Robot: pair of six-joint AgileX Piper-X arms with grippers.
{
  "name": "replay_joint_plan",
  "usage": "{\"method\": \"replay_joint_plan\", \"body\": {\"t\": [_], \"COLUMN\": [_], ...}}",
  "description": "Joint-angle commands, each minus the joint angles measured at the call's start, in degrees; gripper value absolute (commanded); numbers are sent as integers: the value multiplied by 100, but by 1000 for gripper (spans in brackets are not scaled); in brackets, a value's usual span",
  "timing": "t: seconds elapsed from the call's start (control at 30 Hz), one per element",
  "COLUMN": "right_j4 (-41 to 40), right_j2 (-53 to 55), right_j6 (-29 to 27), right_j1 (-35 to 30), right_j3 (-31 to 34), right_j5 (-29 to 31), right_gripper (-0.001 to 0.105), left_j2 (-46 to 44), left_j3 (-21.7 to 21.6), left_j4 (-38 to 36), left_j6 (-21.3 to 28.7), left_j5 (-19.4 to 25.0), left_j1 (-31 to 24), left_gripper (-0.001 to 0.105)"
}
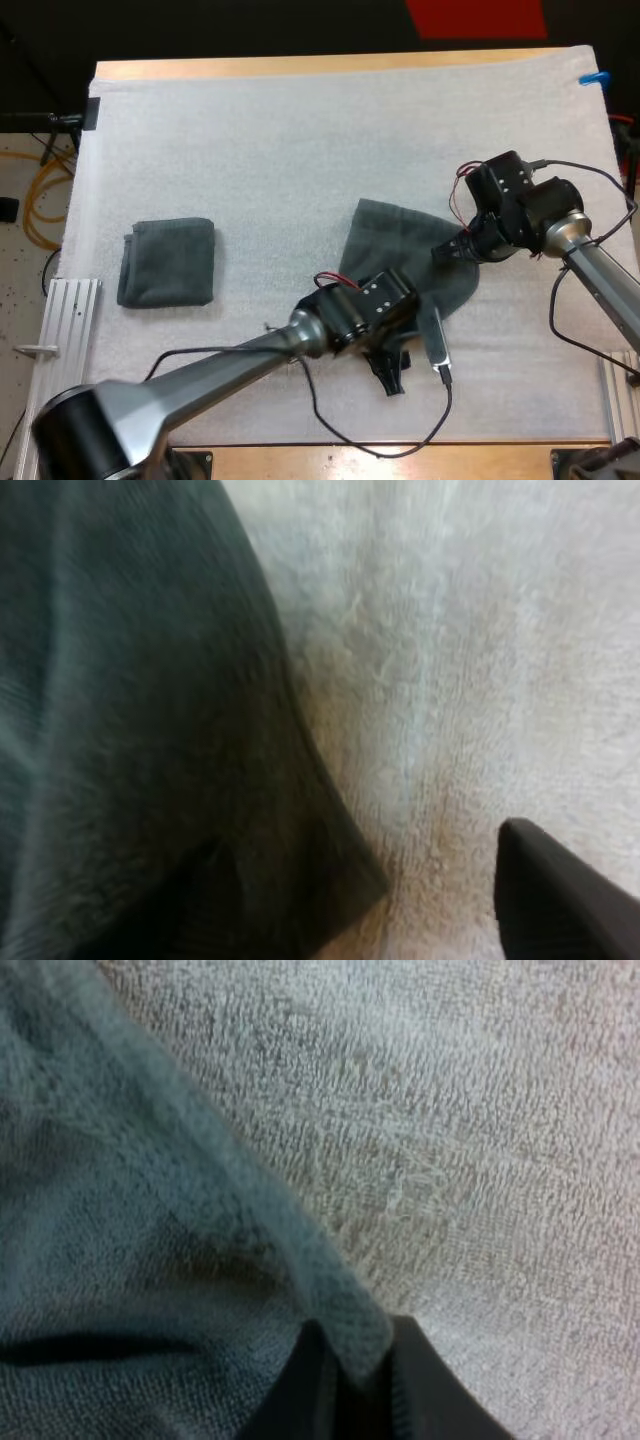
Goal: Pick towel from pile fold and stack
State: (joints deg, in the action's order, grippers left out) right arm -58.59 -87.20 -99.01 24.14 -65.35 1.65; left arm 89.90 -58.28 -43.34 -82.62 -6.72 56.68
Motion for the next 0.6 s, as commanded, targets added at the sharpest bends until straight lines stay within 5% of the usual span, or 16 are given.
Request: {"method": "replay_joint_plan", "body": {"t": [0.0, 0.57], "right_j4": [-26, -23], "right_j2": [32, 32], "right_j6": [-12, -23], "right_j1": [3, 3], "right_j3": [0, 0], "right_j5": [-51, 298], "right_gripper": [0, 0], "left_j2": [168, 1650], "left_j3": [-89, -782], "left_j4": [-54, -883], "left_j6": [-98, -371], "left_j5": [54, 23], "left_j1": [-8, -338], "left_gripper": [55, 54]}}
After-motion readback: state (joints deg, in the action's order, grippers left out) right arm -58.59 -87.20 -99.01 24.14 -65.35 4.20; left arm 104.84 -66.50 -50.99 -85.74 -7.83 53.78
